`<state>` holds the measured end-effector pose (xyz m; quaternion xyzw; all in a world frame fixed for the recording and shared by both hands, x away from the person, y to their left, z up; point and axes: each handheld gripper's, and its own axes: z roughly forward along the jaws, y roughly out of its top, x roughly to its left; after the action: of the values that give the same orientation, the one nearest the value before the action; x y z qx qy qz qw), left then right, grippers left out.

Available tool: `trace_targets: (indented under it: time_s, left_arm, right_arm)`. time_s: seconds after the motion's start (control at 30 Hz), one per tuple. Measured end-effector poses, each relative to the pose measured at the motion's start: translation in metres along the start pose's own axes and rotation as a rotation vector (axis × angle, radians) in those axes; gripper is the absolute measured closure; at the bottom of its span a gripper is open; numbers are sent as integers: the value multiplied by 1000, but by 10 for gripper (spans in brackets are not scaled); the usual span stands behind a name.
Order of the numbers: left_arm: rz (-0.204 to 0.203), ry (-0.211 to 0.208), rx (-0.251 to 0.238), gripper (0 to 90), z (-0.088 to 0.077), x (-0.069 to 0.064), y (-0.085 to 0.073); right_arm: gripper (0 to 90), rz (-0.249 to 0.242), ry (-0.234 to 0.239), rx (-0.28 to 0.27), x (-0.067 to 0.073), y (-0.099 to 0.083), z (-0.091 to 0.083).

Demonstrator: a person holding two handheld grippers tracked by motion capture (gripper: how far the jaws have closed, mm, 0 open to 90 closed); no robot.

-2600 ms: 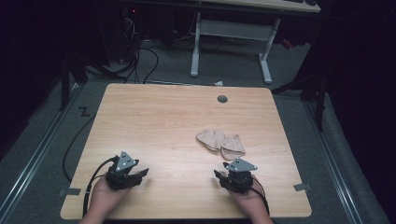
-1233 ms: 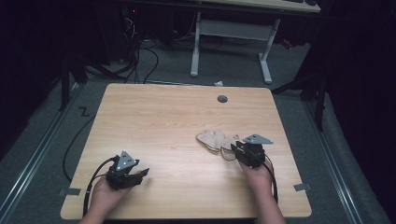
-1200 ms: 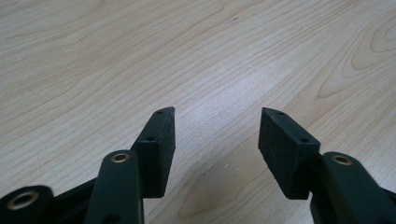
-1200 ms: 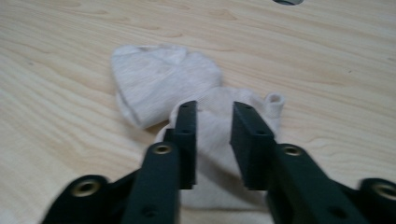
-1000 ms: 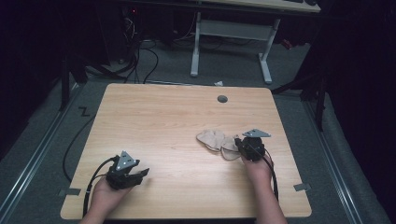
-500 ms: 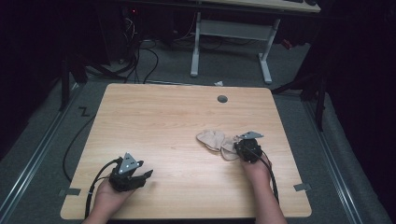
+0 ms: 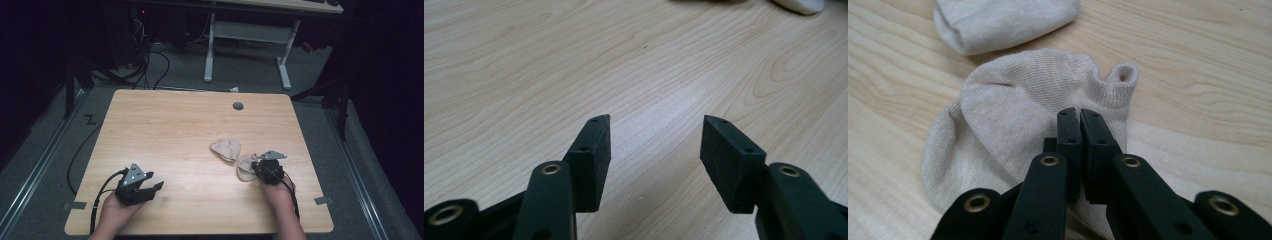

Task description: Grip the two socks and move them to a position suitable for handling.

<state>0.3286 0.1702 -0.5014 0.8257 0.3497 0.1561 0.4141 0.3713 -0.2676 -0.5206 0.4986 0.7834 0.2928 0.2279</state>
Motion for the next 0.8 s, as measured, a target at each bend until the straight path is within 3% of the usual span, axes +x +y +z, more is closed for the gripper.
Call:
trace_targets:
  time_s: [0.33,0.37,0.5,0.8]
  left_arm:
    - [42,7,6,447,0,-6,1]
    - [44,6,3,447,0,-8,1]
    - [52,2,4,446,0,-10,1]
    - [75,-15,12,445,3,-17,2]
  right_arm:
    - [858,-36,30,14,17,-6,-9]
    - [833,-29,59,16,21,-6,-11]
    - [831,-14,95,16,25,-7,-12]
    - [830,-86,153,25,46,-4,-12]
